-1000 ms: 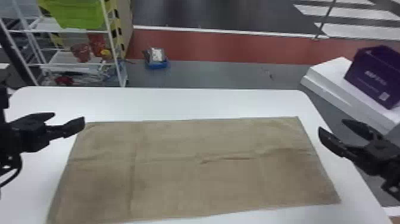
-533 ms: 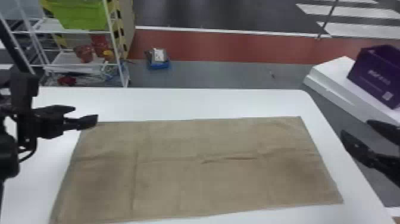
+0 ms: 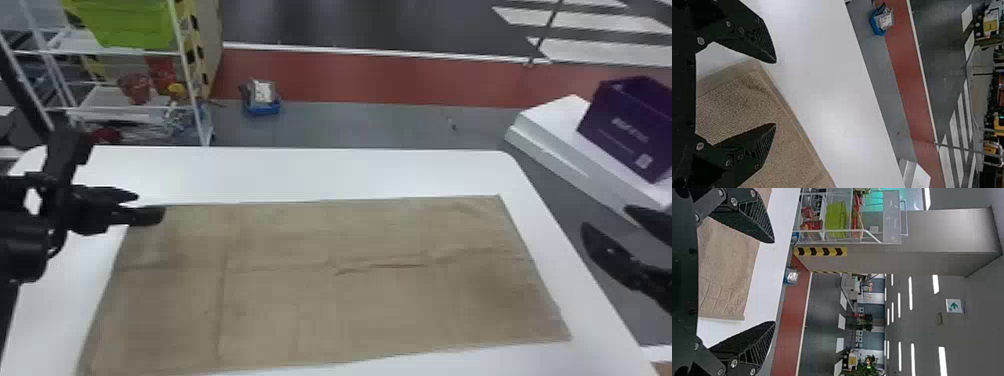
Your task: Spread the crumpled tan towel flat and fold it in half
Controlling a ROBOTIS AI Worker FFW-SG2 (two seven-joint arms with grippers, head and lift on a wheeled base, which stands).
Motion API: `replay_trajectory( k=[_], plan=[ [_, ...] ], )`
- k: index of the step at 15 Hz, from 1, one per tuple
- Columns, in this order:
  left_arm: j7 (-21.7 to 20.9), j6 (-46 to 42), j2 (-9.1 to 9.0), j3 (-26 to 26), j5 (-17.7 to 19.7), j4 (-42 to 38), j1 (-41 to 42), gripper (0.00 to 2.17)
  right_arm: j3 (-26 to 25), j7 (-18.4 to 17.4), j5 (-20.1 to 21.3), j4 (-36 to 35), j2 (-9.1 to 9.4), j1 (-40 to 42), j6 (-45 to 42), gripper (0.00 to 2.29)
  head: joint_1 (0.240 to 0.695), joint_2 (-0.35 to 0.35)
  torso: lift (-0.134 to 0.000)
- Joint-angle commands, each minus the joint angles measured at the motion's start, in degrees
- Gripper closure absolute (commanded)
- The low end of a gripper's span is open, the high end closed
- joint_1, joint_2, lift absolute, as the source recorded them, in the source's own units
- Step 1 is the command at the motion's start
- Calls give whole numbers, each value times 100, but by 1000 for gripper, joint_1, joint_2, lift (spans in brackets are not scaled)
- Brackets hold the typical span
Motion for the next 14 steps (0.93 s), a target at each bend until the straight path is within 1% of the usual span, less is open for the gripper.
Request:
replay_trajectory(
  k=[1, 7, 14],
  plan=[
    [49, -18, 93, -6, -23, 39, -13, 451, 0, 0, -26, 1, 30, 3, -36, 171, 695, -102, -124],
    [93, -88, 199, 20, -14, 470, -224, 451, 17, 0, -26, -16, 39, 3, -71, 171, 695, -71, -124],
    [102, -352, 208, -15, -14, 856, -382, 454, 35, 35, -26, -16, 74, 21, -124, 171, 695, -66, -124]
  ],
)
